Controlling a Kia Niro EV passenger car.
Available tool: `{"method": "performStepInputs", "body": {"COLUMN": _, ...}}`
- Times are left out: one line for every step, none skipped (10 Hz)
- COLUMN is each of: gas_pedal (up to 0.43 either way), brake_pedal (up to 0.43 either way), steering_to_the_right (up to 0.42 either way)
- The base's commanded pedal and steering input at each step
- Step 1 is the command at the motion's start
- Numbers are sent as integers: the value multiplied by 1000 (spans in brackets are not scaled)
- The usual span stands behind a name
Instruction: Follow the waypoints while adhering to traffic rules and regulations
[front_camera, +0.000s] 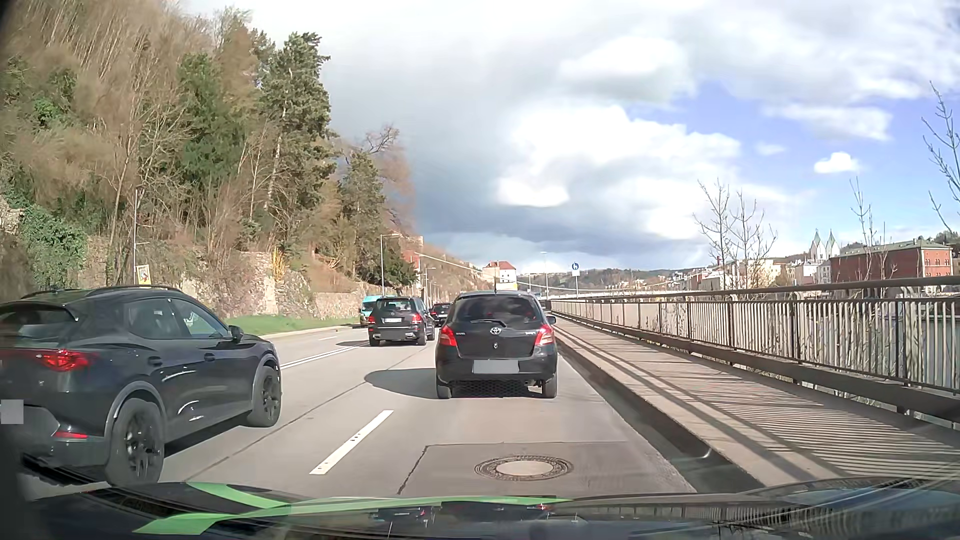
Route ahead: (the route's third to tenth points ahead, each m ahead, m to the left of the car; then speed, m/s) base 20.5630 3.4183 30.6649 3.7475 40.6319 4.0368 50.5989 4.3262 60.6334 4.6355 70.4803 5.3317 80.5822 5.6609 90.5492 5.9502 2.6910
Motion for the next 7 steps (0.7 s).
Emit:
{"method": "performStepInputs", "body": {"gas_pedal": 28, "brake_pedal": 0, "steering_to_the_right": -10}}
{"method": "performStepInputs", "body": {"gas_pedal": 0, "brake_pedal": 0, "steering_to_the_right": -10}}
{"method": "performStepInputs", "body": {"gas_pedal": 0, "brake_pedal": 0, "steering_to_the_right": -9}}
{"method": "performStepInputs", "body": {"gas_pedal": 0, "brake_pedal": 0, "steering_to_the_right": -9}}
{"method": "performStepInputs", "body": {"gas_pedal": 0, "brake_pedal": 0, "steering_to_the_right": -8}}
{"method": "performStepInputs", "body": {"gas_pedal": 0, "brake_pedal": 0, "steering_to_the_right": -8}}
{"method": "performStepInputs", "body": {"gas_pedal": 0, "brake_pedal": 0, "steering_to_the_right": -8}}
